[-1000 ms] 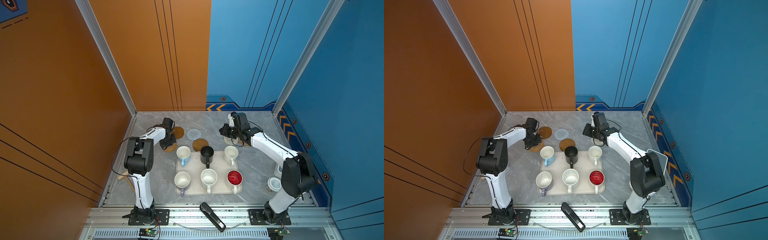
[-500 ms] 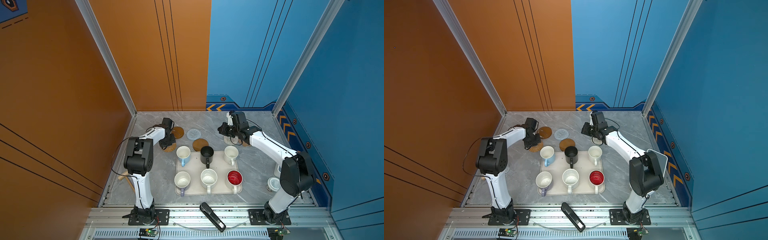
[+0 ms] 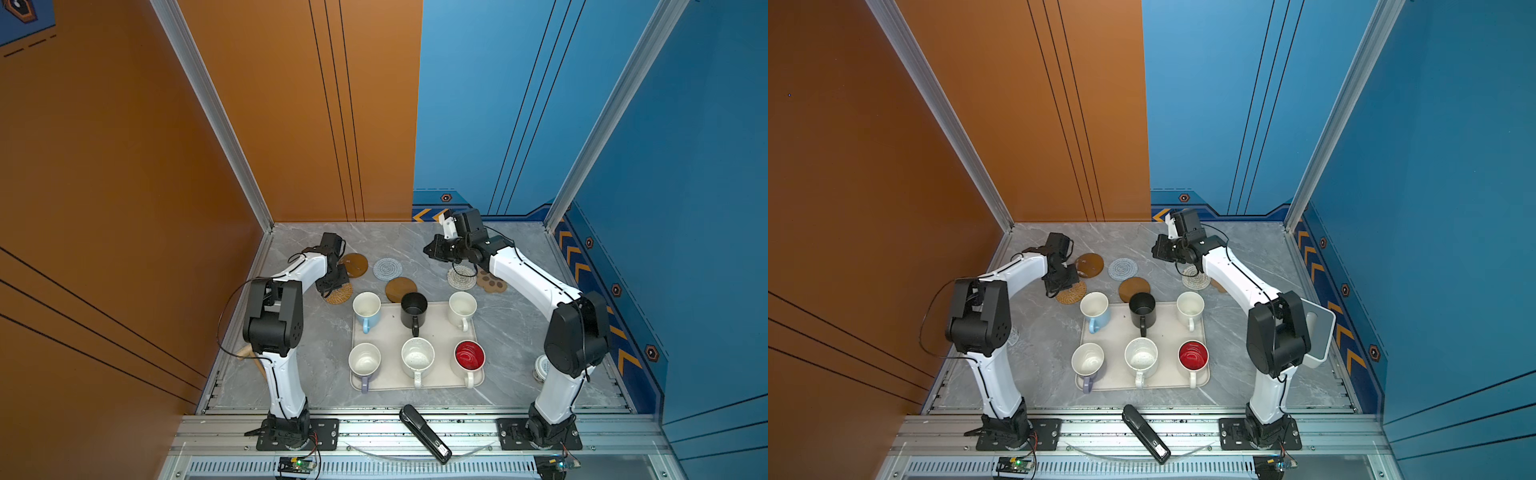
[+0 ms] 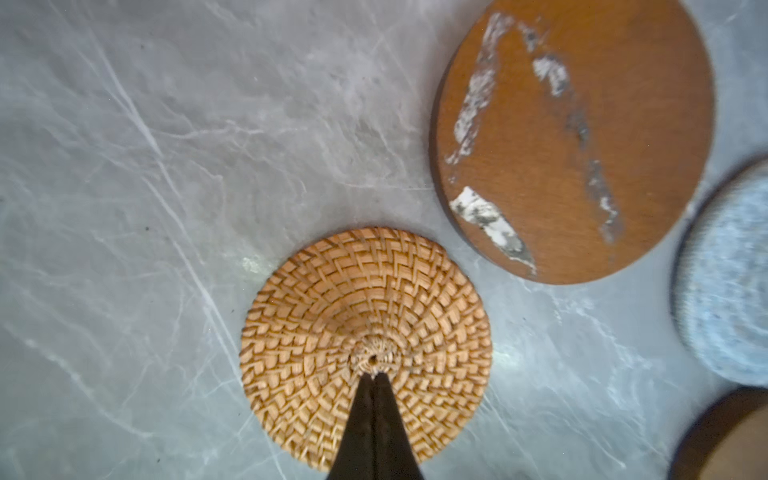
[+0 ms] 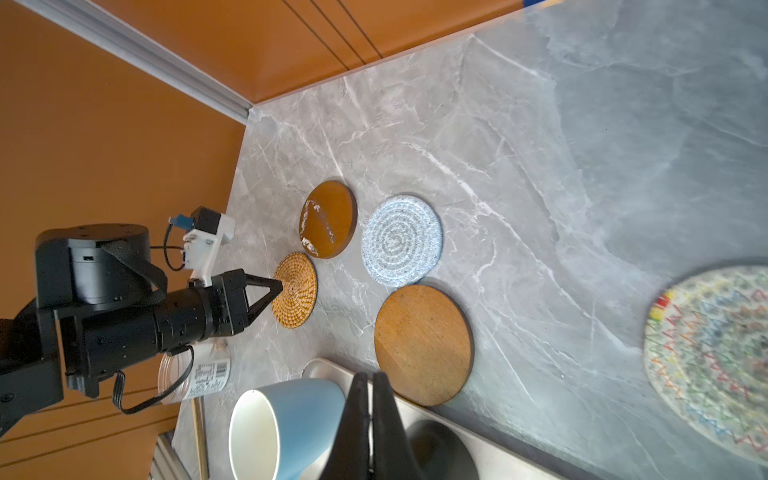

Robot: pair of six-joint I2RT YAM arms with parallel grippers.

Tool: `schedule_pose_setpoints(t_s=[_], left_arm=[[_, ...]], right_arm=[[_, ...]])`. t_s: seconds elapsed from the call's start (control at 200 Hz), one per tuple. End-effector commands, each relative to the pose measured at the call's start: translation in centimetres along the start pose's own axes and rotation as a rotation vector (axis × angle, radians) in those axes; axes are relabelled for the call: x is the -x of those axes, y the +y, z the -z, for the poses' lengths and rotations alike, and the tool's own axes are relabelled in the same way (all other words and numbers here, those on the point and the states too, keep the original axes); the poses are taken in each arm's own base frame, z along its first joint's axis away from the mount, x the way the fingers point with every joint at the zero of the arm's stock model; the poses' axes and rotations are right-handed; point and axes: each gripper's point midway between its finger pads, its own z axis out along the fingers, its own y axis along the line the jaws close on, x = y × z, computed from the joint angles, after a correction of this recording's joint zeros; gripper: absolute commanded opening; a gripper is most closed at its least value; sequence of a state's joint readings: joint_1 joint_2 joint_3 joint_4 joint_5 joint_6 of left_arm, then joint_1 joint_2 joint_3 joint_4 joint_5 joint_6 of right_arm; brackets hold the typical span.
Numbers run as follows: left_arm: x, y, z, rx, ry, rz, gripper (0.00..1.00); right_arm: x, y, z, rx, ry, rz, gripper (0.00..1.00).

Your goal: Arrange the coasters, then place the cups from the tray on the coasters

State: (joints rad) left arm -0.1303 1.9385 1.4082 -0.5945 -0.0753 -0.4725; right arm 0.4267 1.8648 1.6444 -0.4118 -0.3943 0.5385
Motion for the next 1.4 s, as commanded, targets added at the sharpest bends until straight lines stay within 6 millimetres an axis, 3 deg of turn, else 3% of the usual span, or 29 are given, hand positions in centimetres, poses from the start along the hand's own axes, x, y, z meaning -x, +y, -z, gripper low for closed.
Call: schedule_pose_setpoints(t_s=[0.0, 0.125, 0.15, 0.3, 0.481, 0.811, 1.006, 1.392], left_arm=[[1.1, -1.2, 3.6, -0.034, -0.07, -0.011, 0.0], [0.9, -3.6, 5.7, -0.113, -0.099, -0.041, 0.0], [0.8, -4.3, 6.0, -0.133, -0.1, -0.051, 0.0], [-0.4, -8.6, 6.9, -0.25, -0.07, -0.141, 0.0], [-2.1, -12.4, 5.3, -0.343, 0.012, -0.221, 0.0], [-2.3, -16.1, 1.3, -0.451, 0.1, -0.231, 0.0], [-3.4, -17.1, 0.4, -0.482, 0.147, -0.243, 0.0], [-5.9, -14.8, -1.5, -0.39, 0.243, -0.273, 0.0]], right_arm=[[-0.8, 2.0, -0.6, 0.065, 0.128, 0.071, 0.01], [-0.8, 2.5, -2.1, 0.093, 0.206, 0.091, 0.01], [-1.3, 1.9, -3.1, 0.089, 0.232, 0.083, 0.01], [-1.6, 1.5, -4.9, 0.101, 0.289, 0.07, 0.01], [-2.6, 0.4, -6.6, 0.101, 0.346, 0.04, 0.01], [-2.8, -1.3, -7.6, 0.079, 0.362, -0.001, 0.01], [-2.2, -1.9, -7.2, 0.08, 0.354, -0.019, 0.01], [-1.7, -2.4, -6.7, 0.08, 0.343, -0.033, 0.01]])
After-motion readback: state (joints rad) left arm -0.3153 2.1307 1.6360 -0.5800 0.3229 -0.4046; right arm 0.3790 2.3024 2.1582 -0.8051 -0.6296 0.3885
